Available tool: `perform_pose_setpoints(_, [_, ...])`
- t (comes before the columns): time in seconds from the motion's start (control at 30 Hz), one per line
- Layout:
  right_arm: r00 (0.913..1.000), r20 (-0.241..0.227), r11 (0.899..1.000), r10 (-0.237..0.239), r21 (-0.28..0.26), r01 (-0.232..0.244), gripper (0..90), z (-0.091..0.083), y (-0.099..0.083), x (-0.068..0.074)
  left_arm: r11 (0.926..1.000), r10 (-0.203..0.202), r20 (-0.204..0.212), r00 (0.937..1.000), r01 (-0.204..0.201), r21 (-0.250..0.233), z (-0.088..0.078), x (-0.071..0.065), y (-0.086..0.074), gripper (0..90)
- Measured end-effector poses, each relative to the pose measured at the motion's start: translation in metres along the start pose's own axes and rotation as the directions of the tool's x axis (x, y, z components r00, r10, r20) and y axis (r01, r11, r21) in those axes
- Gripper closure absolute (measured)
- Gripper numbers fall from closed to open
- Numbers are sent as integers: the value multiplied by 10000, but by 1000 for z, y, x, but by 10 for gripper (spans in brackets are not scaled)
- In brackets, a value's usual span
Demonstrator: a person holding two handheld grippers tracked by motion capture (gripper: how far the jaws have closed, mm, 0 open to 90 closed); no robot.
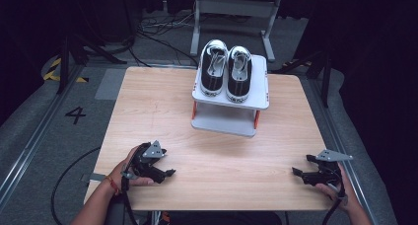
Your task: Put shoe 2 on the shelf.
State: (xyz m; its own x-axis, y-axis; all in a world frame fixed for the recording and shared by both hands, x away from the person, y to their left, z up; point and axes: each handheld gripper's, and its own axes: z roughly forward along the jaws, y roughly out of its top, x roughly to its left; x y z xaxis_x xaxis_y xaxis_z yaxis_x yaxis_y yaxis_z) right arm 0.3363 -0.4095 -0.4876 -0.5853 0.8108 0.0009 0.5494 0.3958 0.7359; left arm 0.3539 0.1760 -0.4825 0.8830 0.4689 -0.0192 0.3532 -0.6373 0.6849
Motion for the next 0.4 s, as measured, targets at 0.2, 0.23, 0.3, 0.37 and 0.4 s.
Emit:
perform_pose_setpoints(0.2, [10000,33,10000,33,1,-33,144,0,0,0,10000,18,9,10000,-18,-10,1,1,1,173])
perform_pose_setpoints(0.23, [10000,52,10000,68,5,-68,144,0,0,1,10000,5,11,10000,-5,-19,1,1,1,173])
perform_pose_setpoints(0.3, [10000,54,10000,62,0,-62,144,0,0,1,10000,5,9,10000,-5,-20,1,1,1,173])
perform_pose_setpoints(0.37, [10000,51,10000,70,9,-70,144,0,0,1,10000,7,-2,10000,-7,-22,1,1,1,173])
perform_pose_setpoints(0.4, [10000,48,10000,69,9,-69,144,0,0,1,10000,7,-2,10000,-7,-22,1,1,1,173])
